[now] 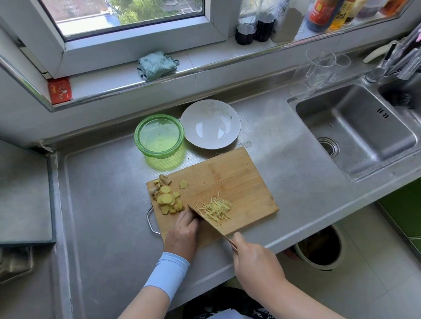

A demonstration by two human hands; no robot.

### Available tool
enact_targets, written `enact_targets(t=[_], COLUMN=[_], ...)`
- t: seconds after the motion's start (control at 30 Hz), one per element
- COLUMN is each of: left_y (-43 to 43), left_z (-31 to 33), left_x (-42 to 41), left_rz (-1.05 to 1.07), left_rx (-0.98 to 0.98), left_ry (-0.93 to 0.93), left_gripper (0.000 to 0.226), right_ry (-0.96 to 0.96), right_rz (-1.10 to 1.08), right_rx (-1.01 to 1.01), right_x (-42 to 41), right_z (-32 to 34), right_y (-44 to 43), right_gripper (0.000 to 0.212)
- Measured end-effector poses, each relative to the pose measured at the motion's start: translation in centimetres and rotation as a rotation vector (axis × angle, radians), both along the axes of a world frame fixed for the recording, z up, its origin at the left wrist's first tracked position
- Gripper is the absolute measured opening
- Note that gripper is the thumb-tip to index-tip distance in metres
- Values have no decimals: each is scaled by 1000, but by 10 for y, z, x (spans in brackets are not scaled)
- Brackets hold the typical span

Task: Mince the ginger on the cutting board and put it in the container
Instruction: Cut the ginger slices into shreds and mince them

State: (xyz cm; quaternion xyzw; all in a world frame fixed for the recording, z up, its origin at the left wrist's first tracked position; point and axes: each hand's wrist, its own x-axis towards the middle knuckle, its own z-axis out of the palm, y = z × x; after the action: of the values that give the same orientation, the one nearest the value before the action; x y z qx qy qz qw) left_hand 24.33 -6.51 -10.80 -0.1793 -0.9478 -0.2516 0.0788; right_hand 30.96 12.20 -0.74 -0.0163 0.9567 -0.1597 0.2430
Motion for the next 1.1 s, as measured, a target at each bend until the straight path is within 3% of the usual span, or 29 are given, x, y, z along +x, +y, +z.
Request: enact_targets(t=[0.43,0.8,1.1], left_y=[2,5,7], left_z=[3,2,1], left_x=[2,4,7], left_rz=[47,60,88], left_rx=[29,36,77], left_ry=[78,89,107], left_gripper=[29,25,34], right_ry=[-19,1,-21], right_rz=[24,17,18], right_rx=[9,18,29], right_x=[5,-7,-13], right_z=[1,0,-3], right_y=[6,-7,-13], right_gripper=[16,24,11])
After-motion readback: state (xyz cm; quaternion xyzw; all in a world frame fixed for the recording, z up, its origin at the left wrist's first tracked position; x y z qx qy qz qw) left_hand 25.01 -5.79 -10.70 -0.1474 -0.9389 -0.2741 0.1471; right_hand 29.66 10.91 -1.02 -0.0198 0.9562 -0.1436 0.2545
